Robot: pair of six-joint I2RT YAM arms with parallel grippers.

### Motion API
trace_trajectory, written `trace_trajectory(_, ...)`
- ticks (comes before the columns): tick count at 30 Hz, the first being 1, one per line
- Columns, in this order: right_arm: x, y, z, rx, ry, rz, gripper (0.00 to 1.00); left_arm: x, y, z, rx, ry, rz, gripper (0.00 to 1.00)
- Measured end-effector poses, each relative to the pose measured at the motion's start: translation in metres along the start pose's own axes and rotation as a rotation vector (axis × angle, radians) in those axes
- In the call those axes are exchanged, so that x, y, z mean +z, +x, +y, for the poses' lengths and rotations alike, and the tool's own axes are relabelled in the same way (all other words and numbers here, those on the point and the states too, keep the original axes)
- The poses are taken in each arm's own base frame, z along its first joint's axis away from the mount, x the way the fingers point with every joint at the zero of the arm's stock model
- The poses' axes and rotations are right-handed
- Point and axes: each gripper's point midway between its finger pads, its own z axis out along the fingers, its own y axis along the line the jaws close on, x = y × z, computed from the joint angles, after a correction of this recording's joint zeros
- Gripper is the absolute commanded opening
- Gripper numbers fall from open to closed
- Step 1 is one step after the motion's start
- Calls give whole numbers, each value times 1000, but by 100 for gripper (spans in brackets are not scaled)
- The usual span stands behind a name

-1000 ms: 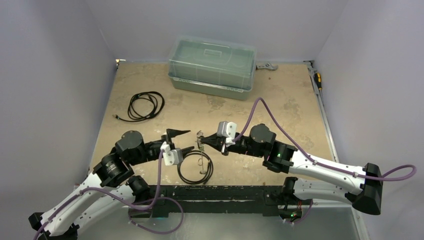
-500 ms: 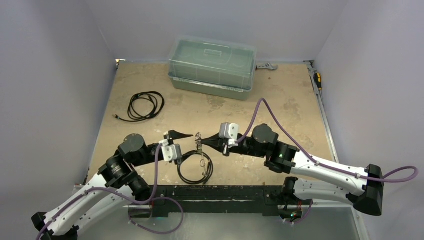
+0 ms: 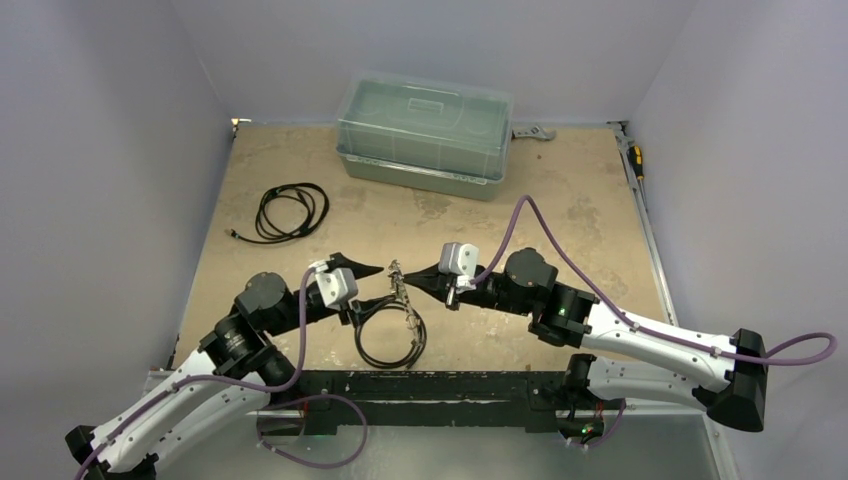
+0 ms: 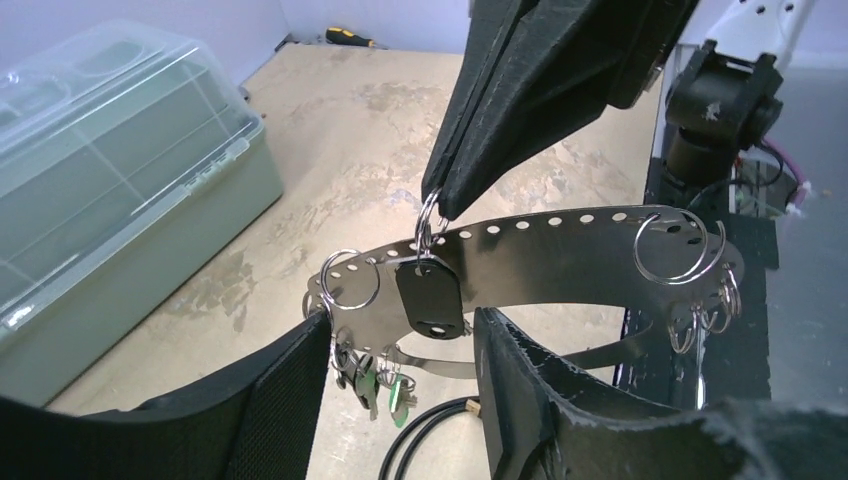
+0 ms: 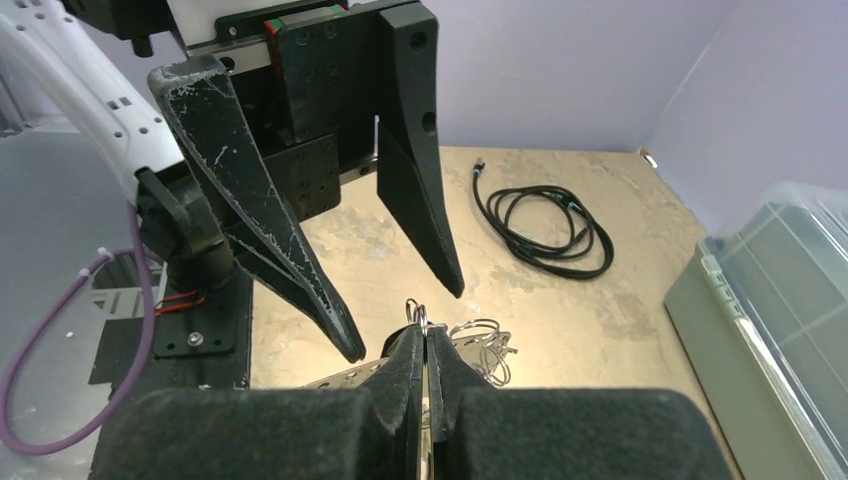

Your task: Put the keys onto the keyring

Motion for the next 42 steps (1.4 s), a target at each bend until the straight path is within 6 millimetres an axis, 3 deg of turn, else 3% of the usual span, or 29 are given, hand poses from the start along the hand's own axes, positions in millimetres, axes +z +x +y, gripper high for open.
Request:
trace_trajectory(12,-1,0,-15,5,85,3,0,6,3,8,-149,-74,-38,45)
trace_trajectory(35,2,0,-22,23,128,-1,0,32,8,11,-195,-83,-38,40)
trace_trajectory(38,2,0,-22,23,128,-1,0,38,12,6,-196,-82,-22,35)
trace_trajectory(42,2,0,-22,23,128,1,0,43,18,1,-182,-90,3,20)
